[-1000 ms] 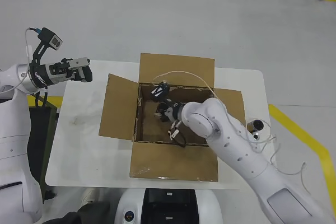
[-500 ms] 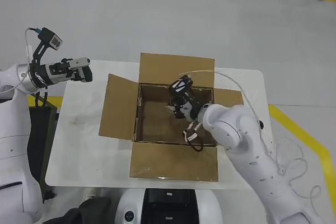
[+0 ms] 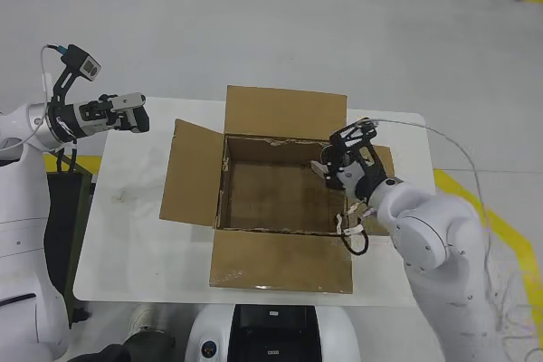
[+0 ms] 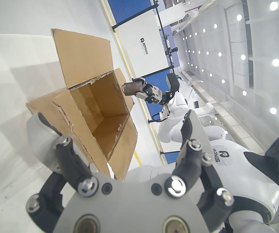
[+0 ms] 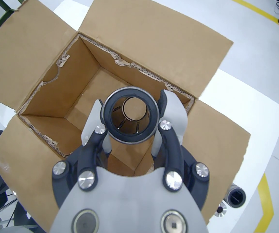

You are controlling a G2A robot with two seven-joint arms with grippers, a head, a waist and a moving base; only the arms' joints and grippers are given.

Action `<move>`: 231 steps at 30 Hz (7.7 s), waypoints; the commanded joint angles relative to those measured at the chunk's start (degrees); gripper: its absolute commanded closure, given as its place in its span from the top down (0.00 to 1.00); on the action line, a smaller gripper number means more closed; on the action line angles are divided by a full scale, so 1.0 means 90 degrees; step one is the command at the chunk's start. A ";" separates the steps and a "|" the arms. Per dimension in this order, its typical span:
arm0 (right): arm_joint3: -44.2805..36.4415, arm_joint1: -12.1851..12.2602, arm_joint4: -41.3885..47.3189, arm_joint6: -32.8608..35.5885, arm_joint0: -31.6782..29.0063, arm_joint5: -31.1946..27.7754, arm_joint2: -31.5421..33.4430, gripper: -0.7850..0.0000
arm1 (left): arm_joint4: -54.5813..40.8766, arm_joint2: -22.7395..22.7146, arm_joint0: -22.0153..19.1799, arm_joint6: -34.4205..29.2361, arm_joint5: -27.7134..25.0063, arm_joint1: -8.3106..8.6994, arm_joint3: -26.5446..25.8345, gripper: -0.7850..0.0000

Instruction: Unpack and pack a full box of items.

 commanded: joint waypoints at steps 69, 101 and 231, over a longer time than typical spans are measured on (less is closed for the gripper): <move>0.0684 0.0268 0.1144 -0.1672 -0.4181 0.0646 0.3476 0.00 | 0.0000 0.0000 0.0000 0.0000 0.0000 0.0000 0.0000 1.00; 0.1628 0.0328 0.0902 -0.1569 -0.3336 0.0982 0.2763 0.26 | 0.0000 0.0000 0.0000 0.0000 0.0000 0.0000 0.0000 1.00; -0.0407 0.0721 0.0154 -0.0124 -0.1946 0.1269 0.2368 0.00 | 0.0000 0.0000 0.0000 0.0000 0.0000 0.0000 0.0000 1.00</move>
